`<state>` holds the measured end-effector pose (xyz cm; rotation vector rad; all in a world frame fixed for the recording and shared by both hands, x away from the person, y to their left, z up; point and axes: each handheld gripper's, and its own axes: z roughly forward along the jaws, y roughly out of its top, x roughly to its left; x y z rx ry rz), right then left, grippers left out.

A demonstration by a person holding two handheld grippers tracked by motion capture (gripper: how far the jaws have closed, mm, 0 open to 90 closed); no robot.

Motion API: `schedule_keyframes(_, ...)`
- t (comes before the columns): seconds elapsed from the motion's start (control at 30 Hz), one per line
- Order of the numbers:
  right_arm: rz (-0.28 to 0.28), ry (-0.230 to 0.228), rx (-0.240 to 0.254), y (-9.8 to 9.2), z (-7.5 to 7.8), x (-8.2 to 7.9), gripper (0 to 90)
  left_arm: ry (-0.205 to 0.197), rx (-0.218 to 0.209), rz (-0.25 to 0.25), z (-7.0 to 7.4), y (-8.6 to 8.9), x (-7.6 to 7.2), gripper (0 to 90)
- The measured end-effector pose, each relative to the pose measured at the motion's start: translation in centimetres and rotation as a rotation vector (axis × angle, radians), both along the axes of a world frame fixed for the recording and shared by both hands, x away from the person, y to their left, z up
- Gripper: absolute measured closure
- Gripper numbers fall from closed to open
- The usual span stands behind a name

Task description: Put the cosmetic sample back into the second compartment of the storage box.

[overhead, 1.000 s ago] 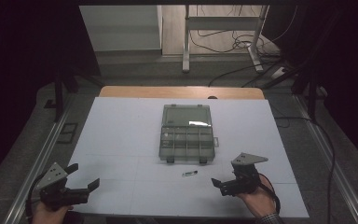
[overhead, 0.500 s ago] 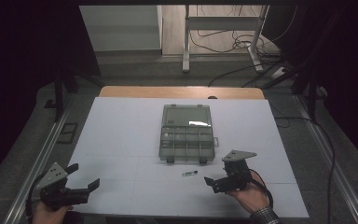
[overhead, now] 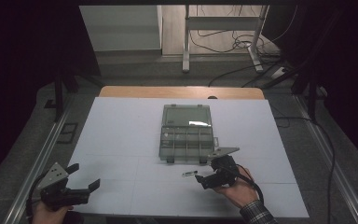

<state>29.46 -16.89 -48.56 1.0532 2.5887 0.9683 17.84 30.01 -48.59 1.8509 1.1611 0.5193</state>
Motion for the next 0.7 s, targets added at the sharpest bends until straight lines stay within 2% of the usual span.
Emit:
schedule_keyframes(0.2,0.034,0.033,-0.007,0.8,-0.1,0.7,18.4,0.000,0.000,-0.002,0.0,0.0,0.0,1.3)
schedule_keyframes(0.47,0.087,0.038,-0.060,1.9,-0.6,1.5,31.3,0.000,0.000,-0.006,0.0,-0.1,0.0,1.3)
schedule_keyframes(0.7,0.136,0.060,-0.071,2.9,-1.0,2.2,44.7,-0.001,0.008,-0.009,0.0,-0.1,0.0,1.4)
